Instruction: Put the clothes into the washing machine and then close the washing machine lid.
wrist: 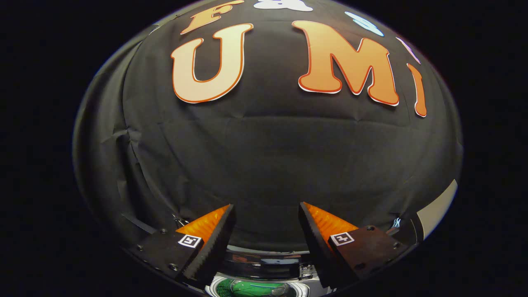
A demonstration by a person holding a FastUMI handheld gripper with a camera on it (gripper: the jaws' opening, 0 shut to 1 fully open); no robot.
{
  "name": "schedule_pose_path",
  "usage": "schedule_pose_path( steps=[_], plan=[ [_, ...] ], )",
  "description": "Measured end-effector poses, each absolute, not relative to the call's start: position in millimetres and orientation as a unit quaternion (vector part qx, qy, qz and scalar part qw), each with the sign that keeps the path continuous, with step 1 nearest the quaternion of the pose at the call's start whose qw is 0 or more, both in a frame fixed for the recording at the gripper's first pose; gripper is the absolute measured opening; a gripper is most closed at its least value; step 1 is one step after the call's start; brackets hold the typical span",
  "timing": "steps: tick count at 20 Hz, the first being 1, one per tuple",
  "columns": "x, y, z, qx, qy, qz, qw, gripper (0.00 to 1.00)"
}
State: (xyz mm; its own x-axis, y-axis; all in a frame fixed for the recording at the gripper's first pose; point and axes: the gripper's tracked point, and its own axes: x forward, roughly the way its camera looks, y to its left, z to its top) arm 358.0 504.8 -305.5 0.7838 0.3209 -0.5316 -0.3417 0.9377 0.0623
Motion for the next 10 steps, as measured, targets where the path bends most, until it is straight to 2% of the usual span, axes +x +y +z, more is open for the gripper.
schedule_pose_path(
  steps=[10],
  plan=[
    [314, 488, -294, -0.008, 0.254, 0.166, 0.953, 0.99]
  ],
)
